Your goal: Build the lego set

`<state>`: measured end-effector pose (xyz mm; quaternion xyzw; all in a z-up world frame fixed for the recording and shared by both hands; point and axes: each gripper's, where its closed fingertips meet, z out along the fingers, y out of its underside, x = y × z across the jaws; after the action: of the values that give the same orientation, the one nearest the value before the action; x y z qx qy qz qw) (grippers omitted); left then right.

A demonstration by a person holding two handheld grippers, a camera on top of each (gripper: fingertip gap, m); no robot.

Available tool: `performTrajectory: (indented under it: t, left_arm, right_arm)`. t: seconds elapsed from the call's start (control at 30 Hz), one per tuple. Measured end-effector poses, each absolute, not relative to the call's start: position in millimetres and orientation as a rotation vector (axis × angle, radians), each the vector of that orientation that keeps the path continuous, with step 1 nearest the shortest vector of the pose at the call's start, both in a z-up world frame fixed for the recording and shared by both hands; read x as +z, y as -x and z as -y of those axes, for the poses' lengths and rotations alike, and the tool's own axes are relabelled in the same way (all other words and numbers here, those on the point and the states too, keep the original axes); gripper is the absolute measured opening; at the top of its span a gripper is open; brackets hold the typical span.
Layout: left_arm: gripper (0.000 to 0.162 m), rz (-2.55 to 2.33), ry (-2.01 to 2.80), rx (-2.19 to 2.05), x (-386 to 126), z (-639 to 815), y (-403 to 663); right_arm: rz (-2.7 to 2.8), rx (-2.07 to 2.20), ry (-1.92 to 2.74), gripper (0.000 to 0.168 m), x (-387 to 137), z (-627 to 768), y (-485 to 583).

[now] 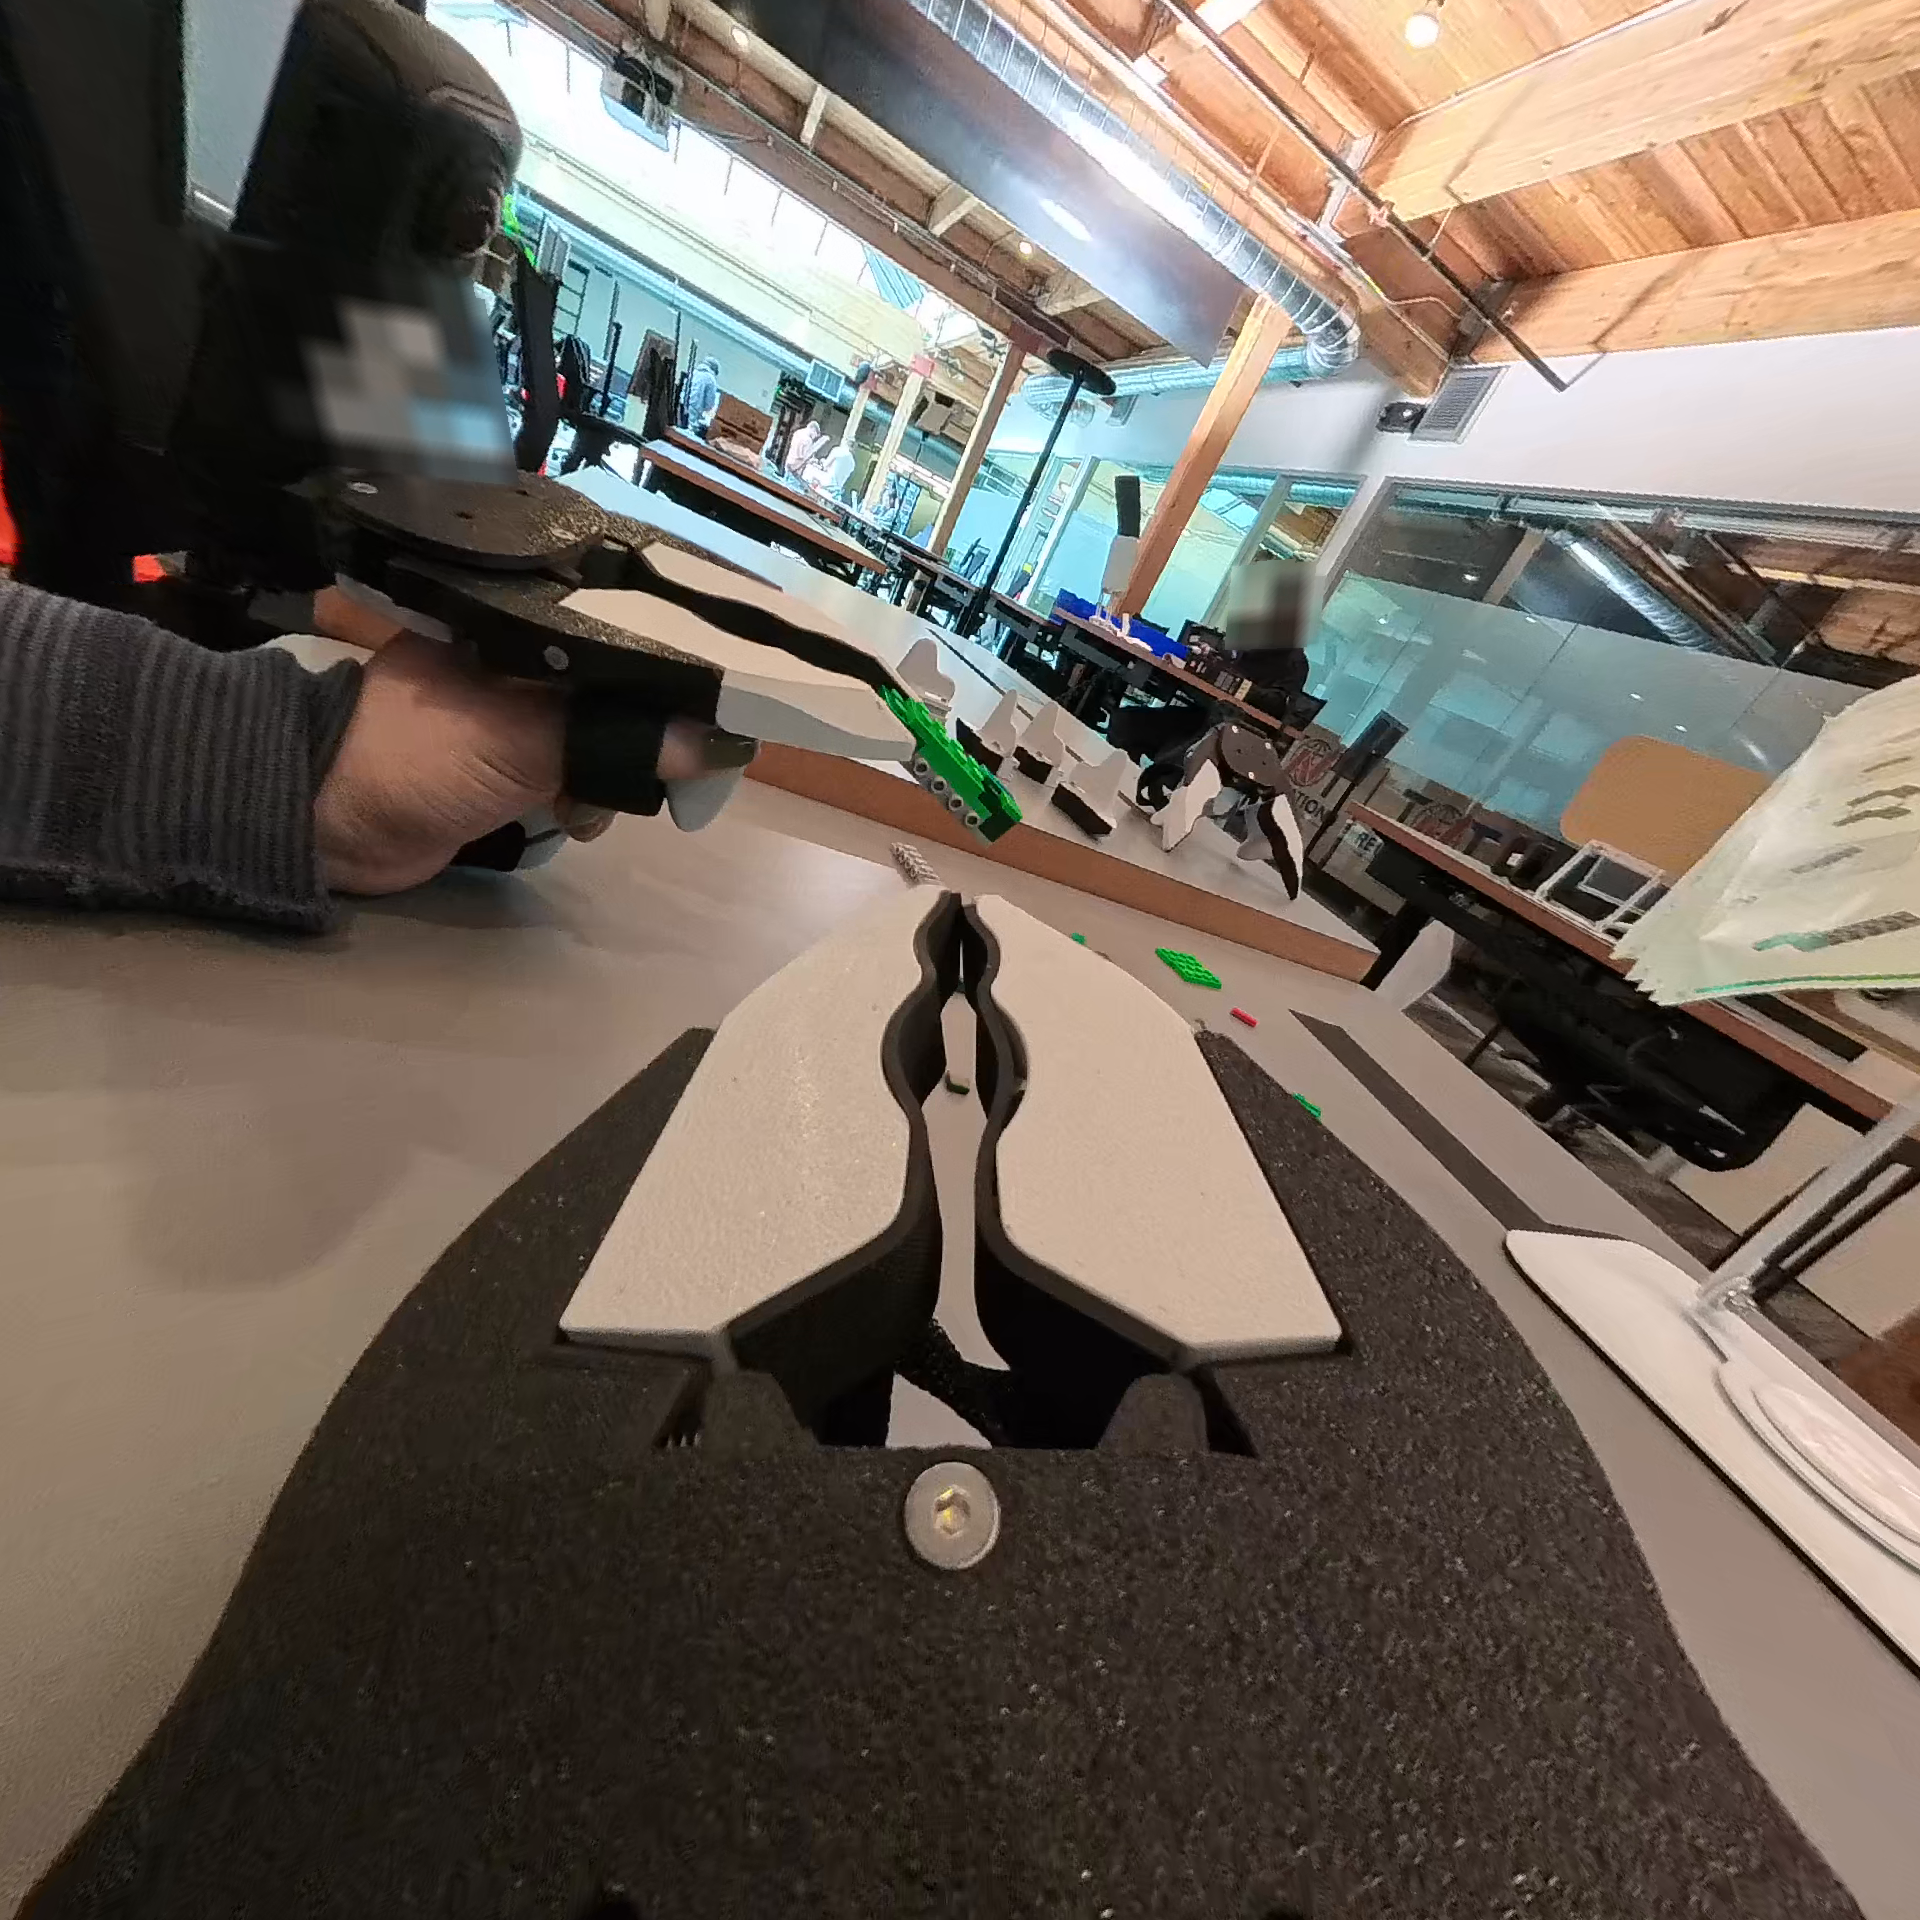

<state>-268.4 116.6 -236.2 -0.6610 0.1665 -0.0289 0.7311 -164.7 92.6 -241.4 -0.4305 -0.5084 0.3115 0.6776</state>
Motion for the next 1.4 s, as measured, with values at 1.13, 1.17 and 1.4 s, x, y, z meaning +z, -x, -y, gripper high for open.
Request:
performTrajectory:
  t: [1.13,1.17,1.4]
  left_arm:
    - [0.020,-0.495,1.482,0.003,-245,-119,254]
    - [0.020,-0.484,1.480,-0.004,-244,-119,255]
    - [0.020,-0.405,1.462,-0.054,-239,-117,265]
  right_arm:
    - [1.141,0.632,0.934,0.000,-239,-91,163]
    - [1.142,0.632,0.934,0.000,-240,-91,163]
    - [1.148,0.629,0.932,0.000,-240,-90,163]
